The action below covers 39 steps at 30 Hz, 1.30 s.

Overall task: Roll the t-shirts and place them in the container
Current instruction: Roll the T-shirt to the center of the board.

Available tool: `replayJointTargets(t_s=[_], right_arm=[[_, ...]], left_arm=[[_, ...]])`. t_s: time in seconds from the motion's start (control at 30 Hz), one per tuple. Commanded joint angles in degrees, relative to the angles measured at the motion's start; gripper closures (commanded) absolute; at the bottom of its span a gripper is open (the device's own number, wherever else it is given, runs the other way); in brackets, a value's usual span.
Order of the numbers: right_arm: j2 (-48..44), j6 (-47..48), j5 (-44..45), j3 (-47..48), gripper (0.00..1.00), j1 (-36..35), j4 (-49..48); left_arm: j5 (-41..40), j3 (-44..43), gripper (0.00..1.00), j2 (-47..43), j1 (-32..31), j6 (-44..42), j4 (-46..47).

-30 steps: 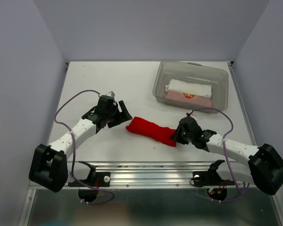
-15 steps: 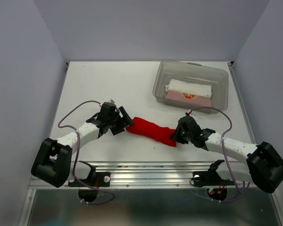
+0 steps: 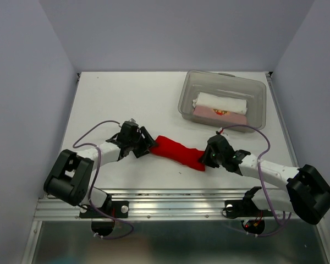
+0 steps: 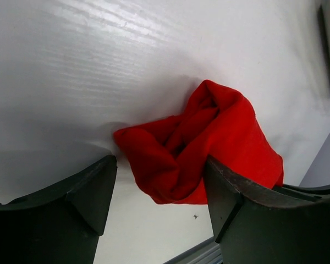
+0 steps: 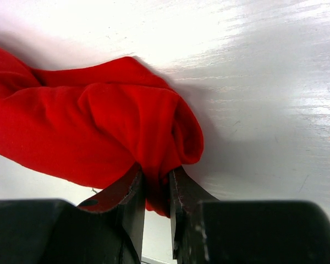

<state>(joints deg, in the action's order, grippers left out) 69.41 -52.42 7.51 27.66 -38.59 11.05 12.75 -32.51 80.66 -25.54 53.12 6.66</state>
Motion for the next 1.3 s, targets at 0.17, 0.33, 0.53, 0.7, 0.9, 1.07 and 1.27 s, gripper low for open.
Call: replayJointTargets(t_s=[0.17, 0.33, 0.53, 0.7, 0.9, 1.07, 1.27], right_arm=[[3.63, 2.15, 1.90, -1.91, 0.97, 0.53, 8.02], [1.53, 0.57, 0.49, -0.15, 0.42, 0.53, 9.95], [-7.35, -4.17, 0.58, 1.96, 0.07, 0.53, 16.36], [-13.58, -11.20, -2.50, -1.90, 0.11, 0.53, 15.76], [-10.01, -11.83, -4.07, -5.86, 0.17, 0.53, 7.77], [-2.97, -12.00, -2.33, -6.83, 0.24, 0.53, 1.44], [-2.96, -12.26, 0.75, -7.09, 0.26, 0.53, 0.38]], left_arm=[[-0.19, -0.36, 0.83, 6.17, -0.65, -1.27, 4.86], [1.22, -0.97, 1.00, 7.23, -0.74, -2.76, 4.68], [-0.01, -0.19, 1.00, 4.07, -1.00, -3.03, 0.29], [-1.50, 1.92, 1.00, -0.15, -1.09, -1.53, -0.68], [-1.50, 1.75, 1.00, 0.11, -1.27, -1.71, -0.86], [-1.50, 1.05, 1.00, 1.16, -1.35, -1.71, -0.94], [-1.50, 0.70, 1.00, 2.04, -1.35, -1.97, -0.94]])
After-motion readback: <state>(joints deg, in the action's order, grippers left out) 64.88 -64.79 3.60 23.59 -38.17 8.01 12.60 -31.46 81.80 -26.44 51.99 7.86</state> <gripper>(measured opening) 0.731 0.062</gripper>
